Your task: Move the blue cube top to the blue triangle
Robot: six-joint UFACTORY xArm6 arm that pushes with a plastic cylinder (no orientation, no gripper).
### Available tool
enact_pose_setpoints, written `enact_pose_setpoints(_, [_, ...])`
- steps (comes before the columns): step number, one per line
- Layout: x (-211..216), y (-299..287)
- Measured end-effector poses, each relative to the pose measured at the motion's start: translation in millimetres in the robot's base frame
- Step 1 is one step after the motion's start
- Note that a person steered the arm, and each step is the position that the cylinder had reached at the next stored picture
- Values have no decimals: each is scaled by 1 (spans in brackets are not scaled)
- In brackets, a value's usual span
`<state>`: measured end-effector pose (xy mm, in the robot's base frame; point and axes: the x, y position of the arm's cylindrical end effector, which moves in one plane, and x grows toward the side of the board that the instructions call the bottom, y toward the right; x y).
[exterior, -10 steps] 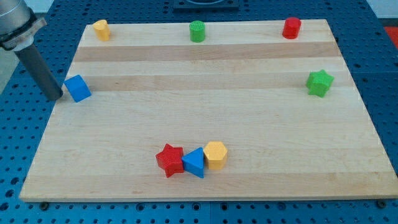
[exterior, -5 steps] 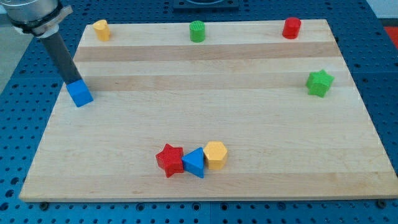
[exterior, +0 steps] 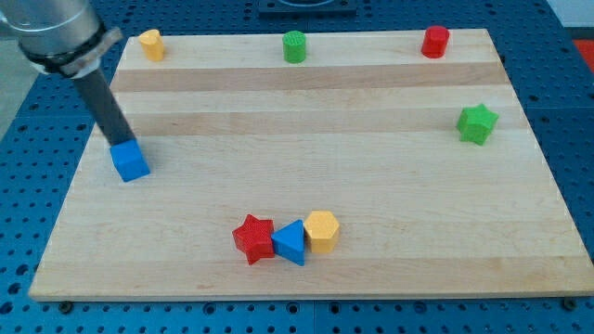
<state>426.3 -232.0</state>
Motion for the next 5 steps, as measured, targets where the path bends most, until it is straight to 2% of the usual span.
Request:
enact_pose_setpoints(1, [2,36])
enact_pose_setpoints(2, [4,20])
enact_pose_setpoints(3, [4,-39])
enact_pose_setpoints(4, [11,-71])
enact_pose_setpoints(5, [26,-48])
